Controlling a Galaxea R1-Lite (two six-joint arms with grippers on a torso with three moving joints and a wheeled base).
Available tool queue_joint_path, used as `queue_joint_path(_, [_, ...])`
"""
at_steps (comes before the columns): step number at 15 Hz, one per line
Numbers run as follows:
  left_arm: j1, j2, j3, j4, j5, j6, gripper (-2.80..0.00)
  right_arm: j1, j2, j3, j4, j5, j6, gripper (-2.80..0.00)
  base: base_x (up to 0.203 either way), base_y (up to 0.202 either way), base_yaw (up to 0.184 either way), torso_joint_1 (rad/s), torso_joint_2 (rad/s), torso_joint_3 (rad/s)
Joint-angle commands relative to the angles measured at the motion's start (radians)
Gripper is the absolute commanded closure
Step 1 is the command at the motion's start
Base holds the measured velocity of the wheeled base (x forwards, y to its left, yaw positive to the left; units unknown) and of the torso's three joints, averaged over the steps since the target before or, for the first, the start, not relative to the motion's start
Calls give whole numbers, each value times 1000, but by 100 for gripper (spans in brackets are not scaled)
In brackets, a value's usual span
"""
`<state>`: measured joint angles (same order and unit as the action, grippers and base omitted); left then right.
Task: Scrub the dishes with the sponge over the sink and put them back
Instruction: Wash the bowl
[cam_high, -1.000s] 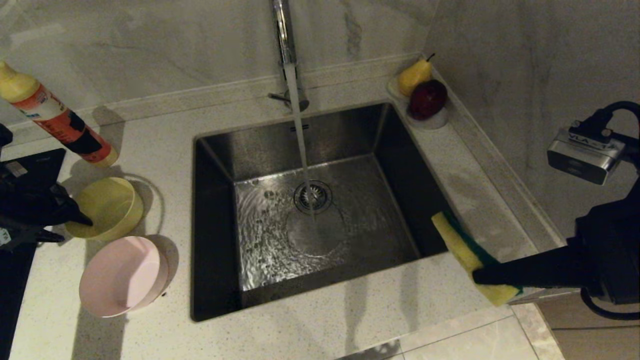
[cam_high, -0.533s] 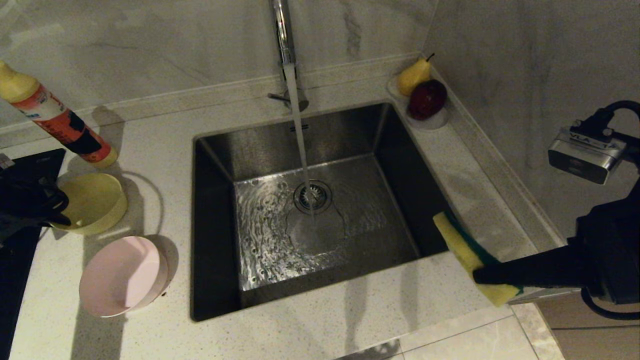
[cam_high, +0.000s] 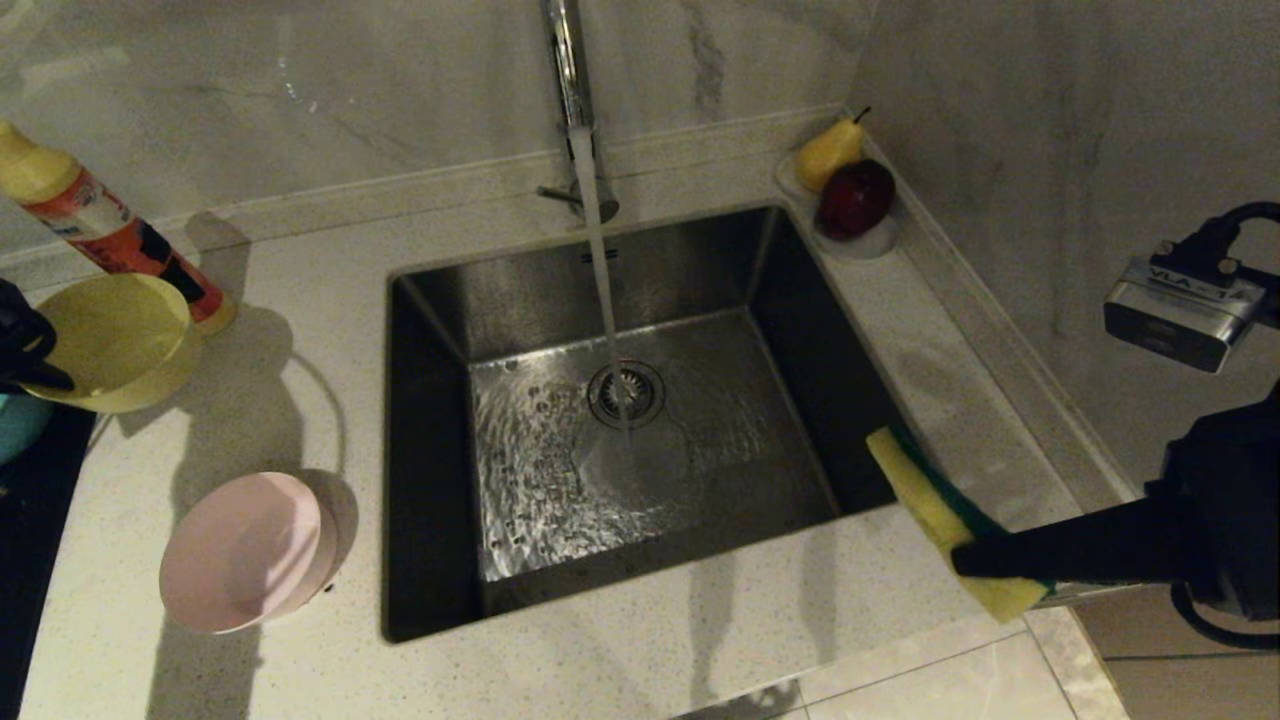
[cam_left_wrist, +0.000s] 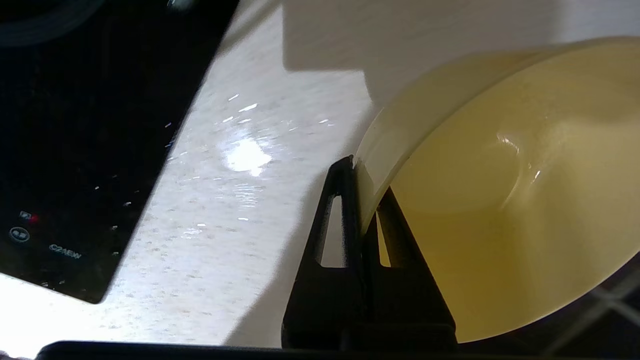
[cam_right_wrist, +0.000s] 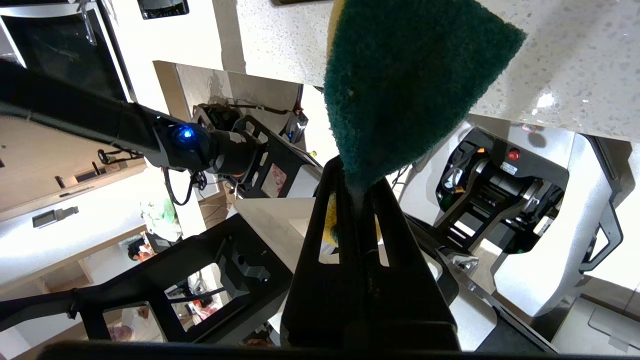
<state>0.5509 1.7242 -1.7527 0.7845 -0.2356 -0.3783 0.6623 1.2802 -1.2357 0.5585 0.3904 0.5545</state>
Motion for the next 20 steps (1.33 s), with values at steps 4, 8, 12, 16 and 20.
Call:
queue_joint_path(4, [-78, -162, -107, 5, -70, -94, 0, 0, -7, 7, 2, 1, 2, 0, 0, 0, 0, 0, 0, 0])
queue_joint_path(8, [-302, -137, -121, -2, 2, -112, 0, -1, -1, 12, -3, 1, -2, 0, 0, 0, 0, 0, 0, 0])
queue_joint_path(12, [-587, -36, -121, -62, 211, -198, 0, -9, -1, 25, -6, 1, -7, 0, 0, 0, 0, 0, 0, 0])
queue_joint_path(16, [-802, 66, -122, -96, 320, -259, 0, -10, -2, 27, -6, 1, -8, 0, 0, 0, 0, 0, 0, 0])
queue_joint_path(20, [-935, 164, -124, -186, 430, -308, 0, -10, -16, 31, -6, 1, -8, 0, 0, 0, 0, 0, 0, 0])
